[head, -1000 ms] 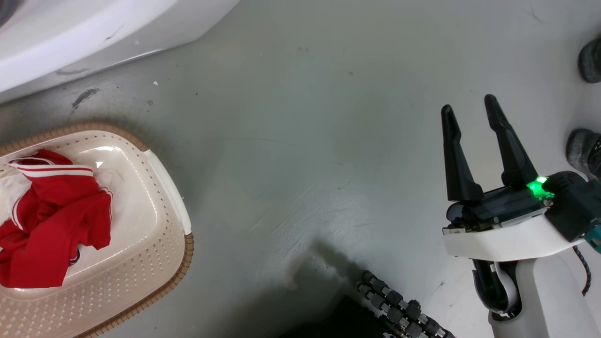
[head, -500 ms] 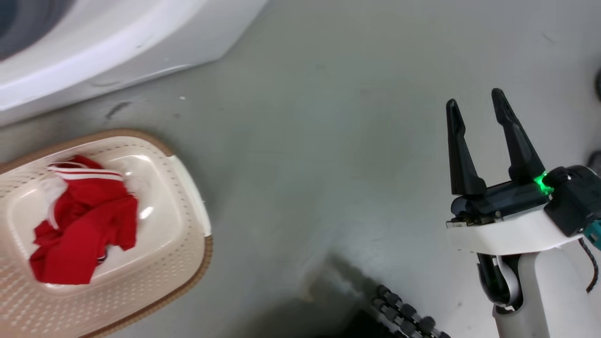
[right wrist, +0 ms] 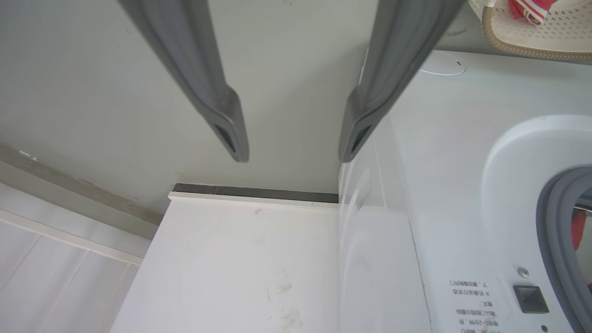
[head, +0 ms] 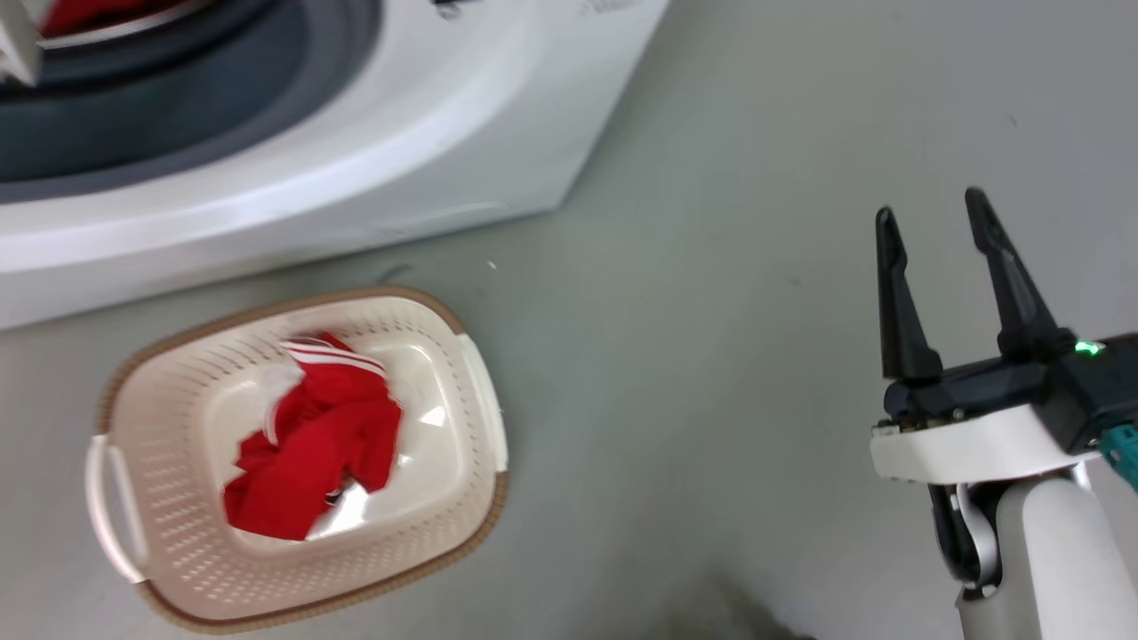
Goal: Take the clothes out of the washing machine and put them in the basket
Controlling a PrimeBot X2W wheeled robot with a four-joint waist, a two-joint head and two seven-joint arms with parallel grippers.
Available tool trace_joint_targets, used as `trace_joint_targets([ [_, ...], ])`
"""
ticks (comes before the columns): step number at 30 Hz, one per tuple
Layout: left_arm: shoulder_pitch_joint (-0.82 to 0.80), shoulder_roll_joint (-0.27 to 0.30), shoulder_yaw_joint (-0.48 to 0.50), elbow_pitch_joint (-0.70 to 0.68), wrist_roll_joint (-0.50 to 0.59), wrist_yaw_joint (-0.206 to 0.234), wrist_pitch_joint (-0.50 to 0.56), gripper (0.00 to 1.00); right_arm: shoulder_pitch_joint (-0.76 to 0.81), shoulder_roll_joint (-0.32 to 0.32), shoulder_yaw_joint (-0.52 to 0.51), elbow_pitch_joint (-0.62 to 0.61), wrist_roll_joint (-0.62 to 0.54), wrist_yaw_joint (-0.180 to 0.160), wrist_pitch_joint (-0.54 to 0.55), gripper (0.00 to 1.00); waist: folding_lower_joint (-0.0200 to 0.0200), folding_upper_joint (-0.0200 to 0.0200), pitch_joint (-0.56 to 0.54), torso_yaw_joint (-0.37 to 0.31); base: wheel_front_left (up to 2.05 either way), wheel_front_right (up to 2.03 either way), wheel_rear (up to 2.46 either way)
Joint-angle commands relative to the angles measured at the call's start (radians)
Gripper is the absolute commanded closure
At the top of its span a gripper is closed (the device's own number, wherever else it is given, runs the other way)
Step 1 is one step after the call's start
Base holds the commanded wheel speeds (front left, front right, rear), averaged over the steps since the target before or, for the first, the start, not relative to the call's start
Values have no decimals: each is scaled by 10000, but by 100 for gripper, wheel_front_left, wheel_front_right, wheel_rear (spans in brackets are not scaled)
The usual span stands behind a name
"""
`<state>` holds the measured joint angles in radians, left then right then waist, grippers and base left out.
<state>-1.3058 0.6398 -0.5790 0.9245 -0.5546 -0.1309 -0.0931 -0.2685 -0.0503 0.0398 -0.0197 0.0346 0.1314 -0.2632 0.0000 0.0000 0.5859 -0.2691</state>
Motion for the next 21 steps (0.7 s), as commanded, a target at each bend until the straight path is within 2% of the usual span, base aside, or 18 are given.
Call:
trace_joint_targets([
  [1,230,-18,9,32,-25,18,-201,100,142,3,-27,60,-47,-14,-24,0,0,0,-758,617,0,0,0],
  [6,1506,-423,-34,-57,-148,123,-1330,100,517,3,-80,184,-411,-14,-24,0,0,0,-1727,1065,0,0,0],
  [11,3071,-805,131,-814,-244,507,-1689,100,884,3,-49,355,-604,-14,-24,0,0,0,-2721,1365,0,0,0],
  [13,3667,-864,302,-1426,-234,740,-1729,100,1028,2,-66,406,-666,-14,-24,0,0,0,-3073,1477,0,0,0],
  [21,6382,-929,1516,-5548,549,2040,-1733,100,1516,3,-111,473,-826,-14,-24,0,0,0,-4021,1878,0,0,0],
])
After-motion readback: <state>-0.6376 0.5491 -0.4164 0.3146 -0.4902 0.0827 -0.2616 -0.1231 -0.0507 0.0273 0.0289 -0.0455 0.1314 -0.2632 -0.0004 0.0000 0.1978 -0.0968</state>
